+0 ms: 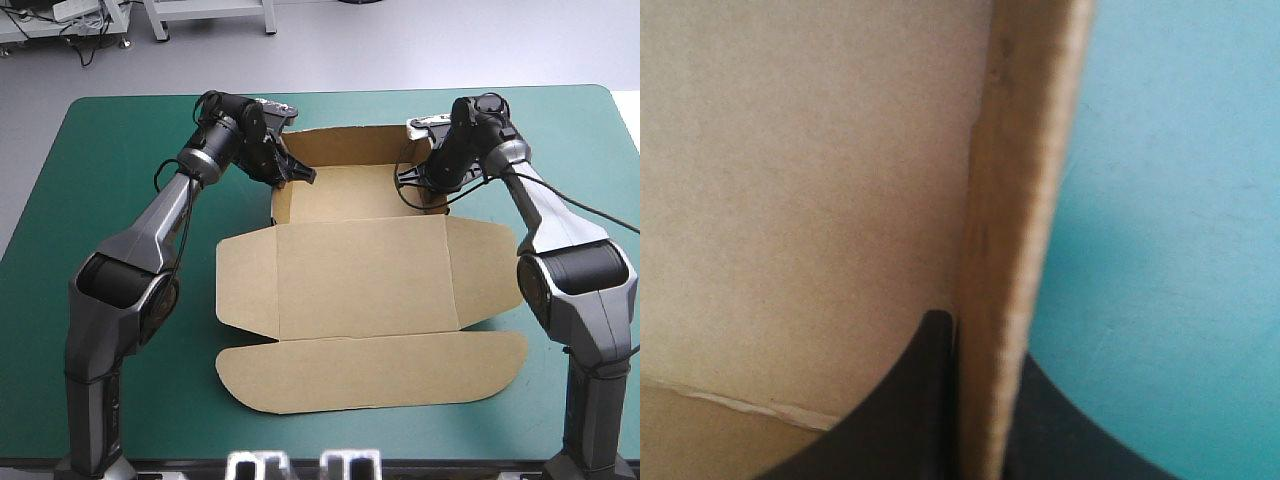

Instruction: Fold the box

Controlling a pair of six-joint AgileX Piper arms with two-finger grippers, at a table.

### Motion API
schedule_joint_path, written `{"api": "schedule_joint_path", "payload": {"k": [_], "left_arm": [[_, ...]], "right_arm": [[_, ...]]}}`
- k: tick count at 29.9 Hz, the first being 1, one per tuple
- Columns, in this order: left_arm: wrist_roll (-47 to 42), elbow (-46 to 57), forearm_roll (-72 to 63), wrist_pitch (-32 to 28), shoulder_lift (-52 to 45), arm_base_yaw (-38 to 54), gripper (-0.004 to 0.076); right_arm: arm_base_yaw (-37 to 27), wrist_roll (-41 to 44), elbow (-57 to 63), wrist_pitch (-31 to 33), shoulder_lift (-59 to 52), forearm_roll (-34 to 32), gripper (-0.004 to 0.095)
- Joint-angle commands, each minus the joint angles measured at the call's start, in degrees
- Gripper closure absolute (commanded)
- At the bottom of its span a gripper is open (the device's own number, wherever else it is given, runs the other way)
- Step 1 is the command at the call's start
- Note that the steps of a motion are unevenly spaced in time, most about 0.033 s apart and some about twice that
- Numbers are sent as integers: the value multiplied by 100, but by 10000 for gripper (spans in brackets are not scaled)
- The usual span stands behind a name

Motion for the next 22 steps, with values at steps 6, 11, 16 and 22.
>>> {"api": "schedule_joint_path", "payload": {"k": [6, 11, 16, 22], "left_arm": [[414, -116, -201, 264, -143, -124, 732], [975, -116, -243, 366, -143, -124, 606], [950, -116, 84, 366, -253, -124, 360], [536, -116, 542, 366, -395, -61, 237]], "right_arm": [[116, -475, -147, 109, -242, 646, 917], [116, -605, -147, 99, -242, 556, 769], [103, -833, -166, 99, -303, 486, 438], [103, -751, -215, 99, -386, 333, 229]]}}
